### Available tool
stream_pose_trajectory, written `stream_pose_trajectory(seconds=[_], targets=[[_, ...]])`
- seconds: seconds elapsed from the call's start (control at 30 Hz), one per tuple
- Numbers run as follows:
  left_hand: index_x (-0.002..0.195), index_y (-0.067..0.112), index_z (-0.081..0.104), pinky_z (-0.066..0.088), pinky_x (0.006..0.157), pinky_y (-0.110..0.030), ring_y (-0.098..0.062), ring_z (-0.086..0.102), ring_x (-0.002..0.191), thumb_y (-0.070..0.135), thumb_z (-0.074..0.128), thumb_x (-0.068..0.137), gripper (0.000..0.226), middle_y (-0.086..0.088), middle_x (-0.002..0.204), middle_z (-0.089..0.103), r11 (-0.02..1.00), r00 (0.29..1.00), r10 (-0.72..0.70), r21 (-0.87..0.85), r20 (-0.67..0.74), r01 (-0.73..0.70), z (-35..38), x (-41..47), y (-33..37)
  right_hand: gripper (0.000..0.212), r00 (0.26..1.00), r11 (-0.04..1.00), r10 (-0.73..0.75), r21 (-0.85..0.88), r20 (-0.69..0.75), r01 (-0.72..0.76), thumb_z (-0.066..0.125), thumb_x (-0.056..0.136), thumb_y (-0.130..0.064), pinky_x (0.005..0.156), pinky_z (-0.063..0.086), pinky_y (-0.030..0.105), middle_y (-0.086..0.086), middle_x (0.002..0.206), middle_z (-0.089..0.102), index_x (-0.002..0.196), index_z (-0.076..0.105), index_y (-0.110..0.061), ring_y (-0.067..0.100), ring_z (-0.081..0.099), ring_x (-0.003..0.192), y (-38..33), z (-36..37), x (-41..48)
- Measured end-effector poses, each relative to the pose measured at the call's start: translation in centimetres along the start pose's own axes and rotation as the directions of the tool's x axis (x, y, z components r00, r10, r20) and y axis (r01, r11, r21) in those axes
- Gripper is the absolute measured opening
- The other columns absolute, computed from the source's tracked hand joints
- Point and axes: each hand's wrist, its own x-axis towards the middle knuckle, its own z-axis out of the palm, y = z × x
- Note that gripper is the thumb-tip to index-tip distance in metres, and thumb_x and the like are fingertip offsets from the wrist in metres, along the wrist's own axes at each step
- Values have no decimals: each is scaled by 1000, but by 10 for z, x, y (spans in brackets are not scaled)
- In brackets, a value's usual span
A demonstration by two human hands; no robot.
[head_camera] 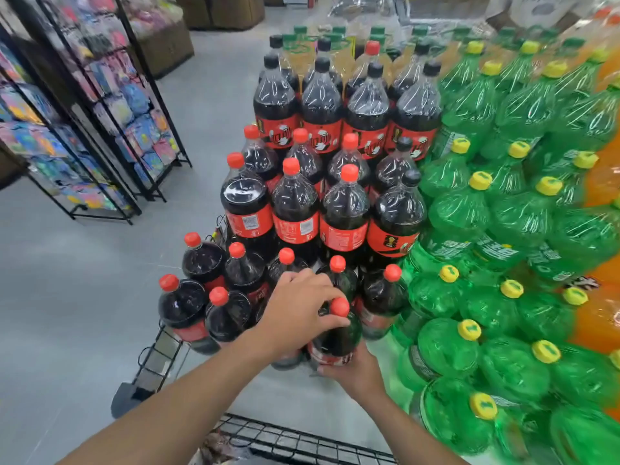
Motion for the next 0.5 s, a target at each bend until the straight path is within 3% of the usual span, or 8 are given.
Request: stream_pose_trajectory(seconds=[0.2, 0.33, 0.5], targets=[[108, 42, 69, 24, 86, -31, -6, 44, 100, 74, 59, 85, 41, 20, 99, 56, 999, 998, -14, 41, 65, 11, 10, 2, -6, 103, 1000, 1000, 24, 11, 10, -24, 100, 53, -40, 77, 47, 25, -9, 109, 71, 139, 45, -29, 13, 65, 100, 9, 6, 5], [111, 43, 68, 28, 89, -33, -8, 45, 102, 73, 59, 86, 40, 19, 102, 59, 999, 994, -26, 44, 104, 22, 14, 0, -8, 101, 999, 999, 42, 21, 15, -42, 96, 54, -42, 75, 44, 25, -6, 106, 68, 140, 47, -22, 16, 64, 100, 16, 11, 8], [109, 43, 68, 28, 87, -32, -7, 46, 100, 74, 59, 86, 39, 19, 99, 58, 998, 994, -34, 57, 106, 28, 15, 1, -9, 97, 998, 998, 66, 13, 20, -67, 96, 59, -39, 81, 49, 29, -6, 110, 69, 141, 45, -27, 21, 67, 106, 21, 13, 11]])
